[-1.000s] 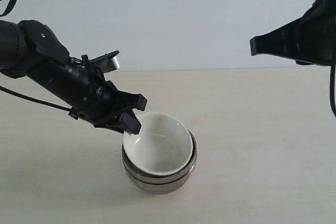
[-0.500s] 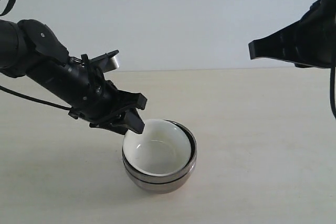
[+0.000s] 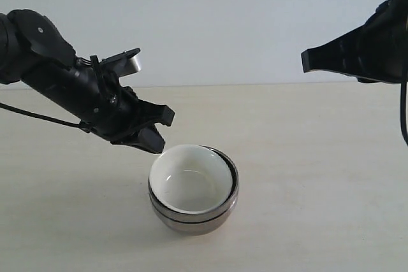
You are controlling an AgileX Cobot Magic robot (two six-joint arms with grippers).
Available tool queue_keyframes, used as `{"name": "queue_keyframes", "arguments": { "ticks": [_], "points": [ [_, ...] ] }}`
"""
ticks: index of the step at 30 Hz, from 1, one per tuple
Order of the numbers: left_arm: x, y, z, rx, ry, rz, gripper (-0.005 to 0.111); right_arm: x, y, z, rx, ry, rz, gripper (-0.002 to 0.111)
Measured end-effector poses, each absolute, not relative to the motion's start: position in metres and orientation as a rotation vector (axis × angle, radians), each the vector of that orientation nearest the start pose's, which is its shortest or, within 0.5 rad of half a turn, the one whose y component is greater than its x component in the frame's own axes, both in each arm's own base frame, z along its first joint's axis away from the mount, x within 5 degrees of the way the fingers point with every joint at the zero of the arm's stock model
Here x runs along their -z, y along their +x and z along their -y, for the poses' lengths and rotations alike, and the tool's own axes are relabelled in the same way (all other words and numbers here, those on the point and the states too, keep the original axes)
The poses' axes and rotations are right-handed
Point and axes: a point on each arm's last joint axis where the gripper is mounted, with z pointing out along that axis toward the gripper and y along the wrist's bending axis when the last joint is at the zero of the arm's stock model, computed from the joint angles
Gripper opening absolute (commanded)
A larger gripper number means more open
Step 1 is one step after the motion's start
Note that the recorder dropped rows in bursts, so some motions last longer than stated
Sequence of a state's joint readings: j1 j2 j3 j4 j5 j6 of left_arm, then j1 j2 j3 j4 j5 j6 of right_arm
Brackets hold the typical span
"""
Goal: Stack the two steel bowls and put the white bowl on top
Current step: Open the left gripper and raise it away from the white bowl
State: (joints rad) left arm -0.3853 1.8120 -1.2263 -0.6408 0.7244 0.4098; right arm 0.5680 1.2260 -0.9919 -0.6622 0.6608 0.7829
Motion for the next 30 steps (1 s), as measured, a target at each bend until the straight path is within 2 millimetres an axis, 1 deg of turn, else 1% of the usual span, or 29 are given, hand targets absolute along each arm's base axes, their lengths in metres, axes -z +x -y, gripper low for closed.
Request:
{"name": "queue_keyframes", "arguments": {
  "ticks": [4,10,13,16,24,28,30],
  "points": [
    [-0.208,0.332,0.173,0.687,0.52,-2.682,0.004,-0.333,0.235,-0.109,-0.004,-0.169,-2.202,0.0],
    [-0.184,0.337,0.175,0.668,0.526,-2.748,0.004,-0.332,0.235,-0.109,-0.002,-0.174,-2.206,0.0],
    [-0.181,0.337,0.174,0.656,0.537,-2.754,0.004,-0.332,0.234,-0.109,0.002,-0.178,-2.209,0.0],
    [-0.189,0.336,0.173,0.649,0.548,-2.733,0.004,-0.332,0.234,-0.109,0.005,-0.185,-2.208,0.0],
    [-0.235,0.326,0.169,0.65,0.568,-2.606,0.004,-0.333,0.235,-0.11,-0.002,-0.191,-2.201,0.0],
    [-0.252,0.319,0.167,0.661,0.586,-2.577,0.004,-0.332,0.234,-0.11,-0.013,-0.187,-2.209,0.0],
    [-0.259,0.316,0.166,0.667,0.593,-2.562,0.004,-0.328,0.233,-0.112,-0.027,-0.205,-2.22,0.0]
  ]
}}
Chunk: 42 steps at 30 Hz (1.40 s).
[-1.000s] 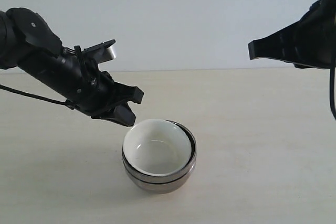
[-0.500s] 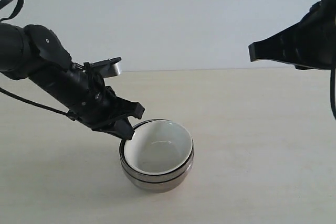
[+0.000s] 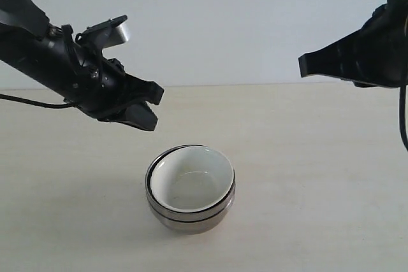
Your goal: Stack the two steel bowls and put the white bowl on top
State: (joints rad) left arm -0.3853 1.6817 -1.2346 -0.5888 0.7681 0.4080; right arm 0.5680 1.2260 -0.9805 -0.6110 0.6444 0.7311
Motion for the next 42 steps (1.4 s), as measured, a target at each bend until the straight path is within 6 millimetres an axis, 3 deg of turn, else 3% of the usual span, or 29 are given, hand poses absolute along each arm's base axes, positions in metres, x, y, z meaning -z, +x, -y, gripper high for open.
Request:
{"name": "queue_keyframes", "arguments": {
  "ticks": [6,10,15,19,25,28,31,35,42],
  "points": [
    [-0.279,0.303,0.161,0.664,0.643,-2.538,0.004,-0.298,0.227,-0.116,-0.095,-0.27,-2.249,0.0],
    [-0.3,0.287,0.153,0.649,0.607,-2.464,0.004,-0.292,0.225,-0.115,-0.103,-0.265,-2.261,0.0],
    [-0.331,0.248,0.135,0.634,0.558,-2.314,0.004,-0.31,0.214,-0.114,-0.261,-0.199,-2.141,0.0],
    [-0.349,0.199,0.112,0.635,0.486,-2.154,0.004,-0.329,0.195,-0.108,-0.417,-0.169,-1.991,0.0],
    [-0.342,0.141,0.085,0.656,0.375,-1.978,0.004,-0.326,0.165,-0.091,-0.467,-0.16,-1.927,0.0],
    [-0.327,0.105,0.066,0.685,0.27,-1.841,0.004,-0.317,0.141,-0.076,-0.491,-0.157,-1.883,0.0],
    [-0.307,0.083,0.054,0.706,0.2,-1.763,0.004,-0.309,0.126,-0.065,-0.474,-0.135,-1.886,0.0],
    [-0.294,0.07,0.05,0.736,0.201,-1.75,0.004,-0.305,0.123,-0.06,-0.439,-0.111,-1.925,0.0],
    [-0.294,0.066,0.049,0.745,0.203,-1.735,0.004,-0.304,0.123,-0.06,-0.436,-0.11,-1.928,0.0]
  ]
}}
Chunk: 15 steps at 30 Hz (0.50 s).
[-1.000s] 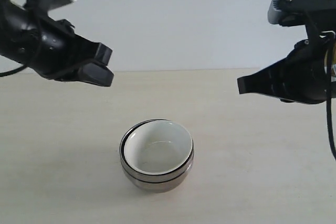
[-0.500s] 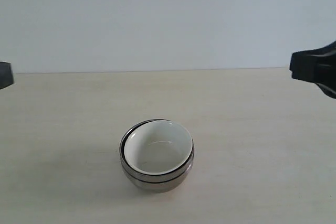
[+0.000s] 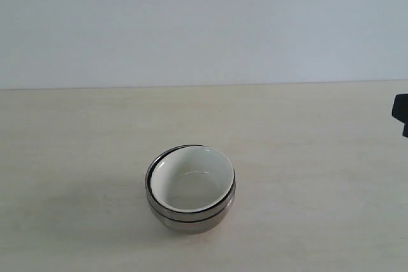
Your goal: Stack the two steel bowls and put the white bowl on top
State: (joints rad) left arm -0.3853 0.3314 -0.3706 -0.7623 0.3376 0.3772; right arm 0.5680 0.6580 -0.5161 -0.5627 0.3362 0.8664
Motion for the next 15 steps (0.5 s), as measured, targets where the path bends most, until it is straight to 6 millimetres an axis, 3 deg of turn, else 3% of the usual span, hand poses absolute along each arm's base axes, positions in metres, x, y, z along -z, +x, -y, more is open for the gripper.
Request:
{"name": "queue_keyframes", "arguments": {
  "ticks": [9,15],
  "points": [
    [-0.296,0.067,0.047,0.697,0.21,-1.688,0.004,-0.304,0.123,-0.06,-0.436,-0.11,-1.928,0.0],
    [-0.295,0.047,0.008,0.285,-0.005,-1.32,0.004,-0.304,0.123,-0.06,-0.436,-0.11,-1.928,0.0]
  ]
}}
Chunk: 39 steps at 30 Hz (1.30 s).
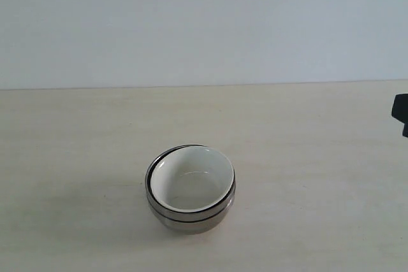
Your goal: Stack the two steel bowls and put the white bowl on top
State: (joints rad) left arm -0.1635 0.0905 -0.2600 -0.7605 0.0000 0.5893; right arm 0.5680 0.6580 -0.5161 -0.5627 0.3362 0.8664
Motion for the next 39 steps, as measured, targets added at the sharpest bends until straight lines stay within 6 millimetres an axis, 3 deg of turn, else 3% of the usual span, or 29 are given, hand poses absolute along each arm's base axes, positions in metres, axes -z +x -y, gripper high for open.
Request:
{"name": "queue_keyframes", "arguments": {
  "ticks": [4,9,17,26,34,39],
  "points": [
    [-0.276,0.041,-0.008,0.116,-0.171,-1.213,0.004,-0.304,0.123,-0.06,-0.438,-0.108,-1.929,0.0],
    [-0.227,0.053,-0.012,0.085,-0.261,-1.333,0.004,-0.304,0.123,-0.06,-0.439,-0.109,-1.927,0.0],
    [-0.221,0.055,-0.008,0.112,-0.235,-1.389,0.004,-0.305,0.123,-0.06,-0.441,-0.11,-1.926,0.0],
    [-0.204,0.057,0.003,0.066,-0.03,-1.593,0.004,-0.305,0.123,-0.06,-0.441,-0.11,-1.926,0.0],
    [-0.19,0.055,0.003,0.05,-0.022,-1.757,0.004,-0.305,0.123,-0.06,-0.441,-0.11,-1.926,0.0],
    [-0.188,0.055,0.003,0.06,-0.04,-1.772,0.004,-0.305,0.123,-0.06,-0.441,-0.11,-1.926,0.0]
  ]
}}
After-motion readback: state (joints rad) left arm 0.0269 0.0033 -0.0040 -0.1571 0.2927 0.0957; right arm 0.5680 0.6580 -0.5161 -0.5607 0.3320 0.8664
